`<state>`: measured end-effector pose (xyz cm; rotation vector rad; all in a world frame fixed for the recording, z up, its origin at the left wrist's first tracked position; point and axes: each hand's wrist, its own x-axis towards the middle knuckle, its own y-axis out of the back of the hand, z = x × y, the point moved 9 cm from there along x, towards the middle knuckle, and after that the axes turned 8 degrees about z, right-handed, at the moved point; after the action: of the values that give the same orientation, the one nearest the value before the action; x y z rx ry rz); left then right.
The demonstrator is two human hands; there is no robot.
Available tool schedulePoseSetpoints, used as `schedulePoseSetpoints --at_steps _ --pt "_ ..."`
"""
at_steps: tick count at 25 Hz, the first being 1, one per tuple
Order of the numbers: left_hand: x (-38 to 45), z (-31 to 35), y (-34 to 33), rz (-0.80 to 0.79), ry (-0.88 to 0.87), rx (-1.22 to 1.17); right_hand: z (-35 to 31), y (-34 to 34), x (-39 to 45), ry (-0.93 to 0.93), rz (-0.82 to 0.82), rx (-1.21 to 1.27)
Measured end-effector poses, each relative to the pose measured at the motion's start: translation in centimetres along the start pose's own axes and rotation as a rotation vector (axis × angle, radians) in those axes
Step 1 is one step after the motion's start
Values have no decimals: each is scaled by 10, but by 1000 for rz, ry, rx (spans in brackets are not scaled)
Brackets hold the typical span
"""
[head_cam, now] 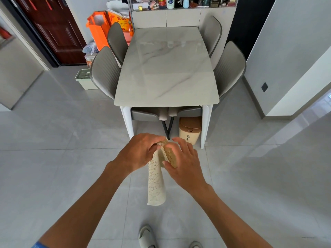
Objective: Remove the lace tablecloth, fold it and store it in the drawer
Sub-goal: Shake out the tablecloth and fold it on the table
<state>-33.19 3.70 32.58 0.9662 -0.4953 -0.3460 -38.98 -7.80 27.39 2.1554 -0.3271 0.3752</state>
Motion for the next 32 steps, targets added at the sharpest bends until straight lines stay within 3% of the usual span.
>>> schedulePoseSetpoints --at_steps 2,6,12,19,27,32 --pt "-1 1 0 3 -26 2 4 -9 0 -32 -55 -21" --pt "-1 0 6 46 -80 -21 9 -8 0 -73 13 68" --pt "-5 9 8 103 -186 65 39 -38 1 -114 -211 -172" --pt "-4 -48 44 237 -101 183 137 -35 -53 -219 -465 -473" --pt "7 -99 63 91 25 111 125 46 44 90 -193 -87" --pt "14 -117 75 99 141 74 118 75 93 -7 -253 109"
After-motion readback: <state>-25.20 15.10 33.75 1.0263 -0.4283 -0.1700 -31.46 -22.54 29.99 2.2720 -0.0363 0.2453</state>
